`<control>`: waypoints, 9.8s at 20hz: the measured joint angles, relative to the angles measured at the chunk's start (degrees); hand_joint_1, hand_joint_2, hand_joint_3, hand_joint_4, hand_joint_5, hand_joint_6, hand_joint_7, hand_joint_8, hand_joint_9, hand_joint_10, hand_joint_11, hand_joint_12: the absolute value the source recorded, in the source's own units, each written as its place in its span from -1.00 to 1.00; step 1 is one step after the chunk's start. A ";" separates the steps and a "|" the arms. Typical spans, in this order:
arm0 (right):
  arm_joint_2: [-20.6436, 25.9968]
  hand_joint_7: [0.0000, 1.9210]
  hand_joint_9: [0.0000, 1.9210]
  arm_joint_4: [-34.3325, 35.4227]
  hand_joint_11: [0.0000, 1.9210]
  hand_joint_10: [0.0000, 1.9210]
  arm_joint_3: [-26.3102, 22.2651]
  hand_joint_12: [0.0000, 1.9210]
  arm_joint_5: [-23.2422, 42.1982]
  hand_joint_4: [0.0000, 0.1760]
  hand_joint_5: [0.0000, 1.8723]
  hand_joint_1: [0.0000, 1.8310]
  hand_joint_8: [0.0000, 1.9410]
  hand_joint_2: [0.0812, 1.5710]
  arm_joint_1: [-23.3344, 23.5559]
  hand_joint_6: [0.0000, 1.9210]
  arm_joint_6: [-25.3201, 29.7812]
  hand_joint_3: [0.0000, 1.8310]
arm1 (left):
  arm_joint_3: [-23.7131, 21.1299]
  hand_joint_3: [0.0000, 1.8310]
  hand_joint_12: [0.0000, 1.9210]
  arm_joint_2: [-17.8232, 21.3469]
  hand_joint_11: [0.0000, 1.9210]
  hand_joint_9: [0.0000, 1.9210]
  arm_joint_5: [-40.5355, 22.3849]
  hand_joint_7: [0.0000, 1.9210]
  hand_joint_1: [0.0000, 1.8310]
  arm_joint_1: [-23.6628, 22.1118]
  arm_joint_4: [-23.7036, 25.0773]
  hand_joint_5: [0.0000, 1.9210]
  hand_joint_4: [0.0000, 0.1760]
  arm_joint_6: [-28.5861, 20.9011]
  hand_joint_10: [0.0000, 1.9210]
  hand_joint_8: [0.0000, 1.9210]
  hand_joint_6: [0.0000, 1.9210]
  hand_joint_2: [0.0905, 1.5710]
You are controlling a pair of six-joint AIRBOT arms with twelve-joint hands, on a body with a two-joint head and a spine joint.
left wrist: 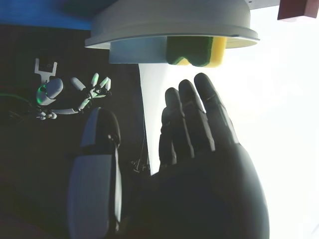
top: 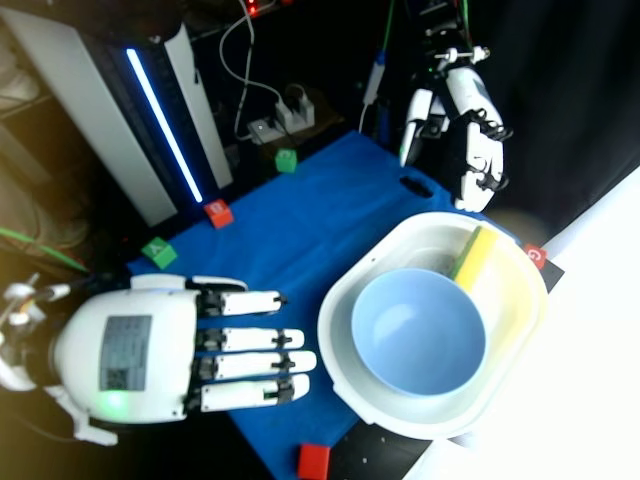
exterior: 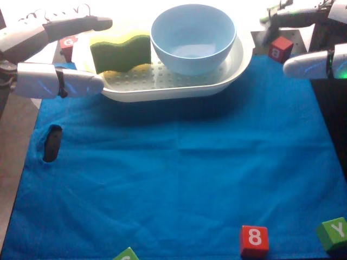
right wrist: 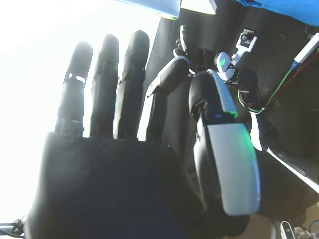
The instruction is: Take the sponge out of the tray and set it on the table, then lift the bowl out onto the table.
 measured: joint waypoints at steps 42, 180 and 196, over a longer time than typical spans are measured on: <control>-2.36 -0.74 -0.79 -0.90 -0.97 -1.00 1.75 -0.55 -1.33 -0.02 -0.66 -0.67 -1.00 0.65 0.00 -1.00 2.49 -1.00 | 1.38 -1.00 0.40 -1.18 -0.52 -0.24 6.93 -0.13 0.32 -18.43 15.52 0.02 -1.00 0.85 -0.12 0.34 -0.05 0.43; -29.62 0.47 0.61 -35.54 0.70 1.00 19.80 1.00 -26.51 -1.00 0.18 0.72 1.00 0.42 15.69 1.00 7.34 -0.98 | -7.52 -1.00 -0.94 -0.37 -0.90 -0.97 -13.22 -0.94 -0.42 8.63 -15.39 -0.93 0.96 11.58 -0.99 -1.00 -1.00 0.12; -19.63 0.52 0.62 -29.38 0.58 1.00 12.24 1.00 -14.29 -1.00 0.23 0.56 1.00 0.49 15.67 1.00 7.26 -0.95 | -7.72 -0.99 -0.93 -0.37 -0.92 -0.94 -13.88 -0.91 -0.38 9.62 -15.76 -0.93 0.84 11.10 -0.99 -1.00 -1.00 0.15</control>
